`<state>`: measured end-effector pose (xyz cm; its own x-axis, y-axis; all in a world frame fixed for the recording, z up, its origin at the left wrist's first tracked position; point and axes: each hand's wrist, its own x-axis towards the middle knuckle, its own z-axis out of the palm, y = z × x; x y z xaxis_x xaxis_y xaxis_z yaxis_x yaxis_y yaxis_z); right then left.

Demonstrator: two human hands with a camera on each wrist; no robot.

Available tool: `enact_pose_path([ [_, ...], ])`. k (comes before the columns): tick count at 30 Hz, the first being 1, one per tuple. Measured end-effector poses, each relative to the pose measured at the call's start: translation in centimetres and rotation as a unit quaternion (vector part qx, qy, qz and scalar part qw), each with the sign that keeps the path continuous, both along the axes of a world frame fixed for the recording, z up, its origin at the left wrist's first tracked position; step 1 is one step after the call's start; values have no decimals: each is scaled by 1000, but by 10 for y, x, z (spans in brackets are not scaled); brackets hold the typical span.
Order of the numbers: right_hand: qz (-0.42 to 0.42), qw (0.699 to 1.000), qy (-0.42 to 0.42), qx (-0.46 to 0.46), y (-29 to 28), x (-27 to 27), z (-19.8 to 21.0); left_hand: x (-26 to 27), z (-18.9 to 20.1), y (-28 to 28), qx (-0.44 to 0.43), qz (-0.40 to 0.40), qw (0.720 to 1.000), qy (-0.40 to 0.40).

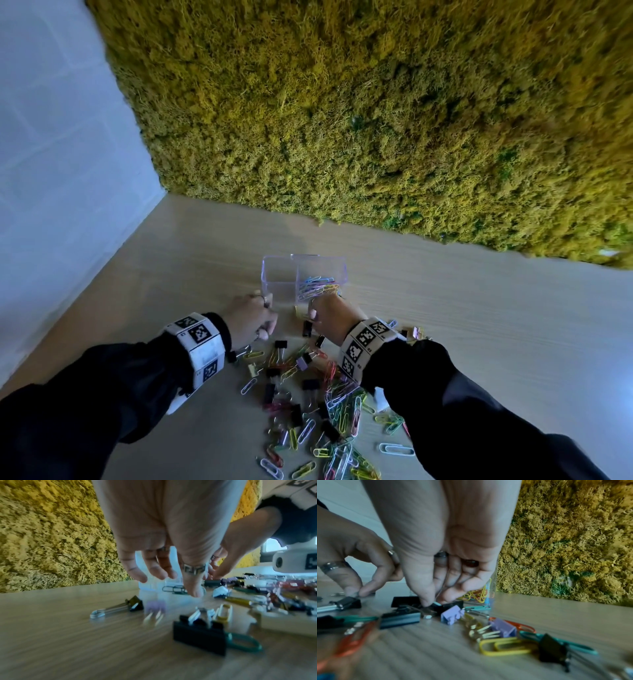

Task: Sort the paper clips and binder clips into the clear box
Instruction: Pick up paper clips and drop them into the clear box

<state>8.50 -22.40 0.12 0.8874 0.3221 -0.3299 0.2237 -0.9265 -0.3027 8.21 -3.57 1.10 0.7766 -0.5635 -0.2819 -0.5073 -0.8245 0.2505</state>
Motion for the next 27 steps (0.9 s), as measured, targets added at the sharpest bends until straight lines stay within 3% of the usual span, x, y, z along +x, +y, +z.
enact_pose_path([
  [1, -7, 1000, 15, 13, 0, 0, 0, 0, -1, 1, -43, 11, 999, -18],
  [3, -26, 998, 35, 47, -6, 0, 6, -1, 2, 2, -189, 84, 977, 50],
  [5, -56, 993, 27, 104, -15, -1, 11, 0, 8, 0, -324, 171, 911, 189],
  [6, -80, 984, 23, 159, -22, -1, 11, 1, 11, -3, -347, 191, 890, 225],
  [7, -115, 966, 41, 229, -28, -3, 13, 2, 14, -6, -339, 188, 893, 230],
  [10, -252, 885, 133, 367, -45, -5, 8, 7, 18, -19, -240, 124, 946, 179],
  [16, -300, 833, 174, 431, -64, -4, 10, 9, 13, -50, -103, 62, 986, 113],
  [18, -283, 860, 164, 392, -65, 1, 12, 7, 14, -62, -67, 54, 992, 88],
  [21, -218, 940, 75, 252, -69, 10, 9, 1, 15, -83, -38, 30, 999, 24],
  [22, -205, 952, 58, 218, -71, 11, 8, 1, 15, -89, -18, 20, 1000, 4],
  [27, -166, 968, 52, 182, -78, 6, 9, 8, 10, -111, 63, 35, 997, -41],
])
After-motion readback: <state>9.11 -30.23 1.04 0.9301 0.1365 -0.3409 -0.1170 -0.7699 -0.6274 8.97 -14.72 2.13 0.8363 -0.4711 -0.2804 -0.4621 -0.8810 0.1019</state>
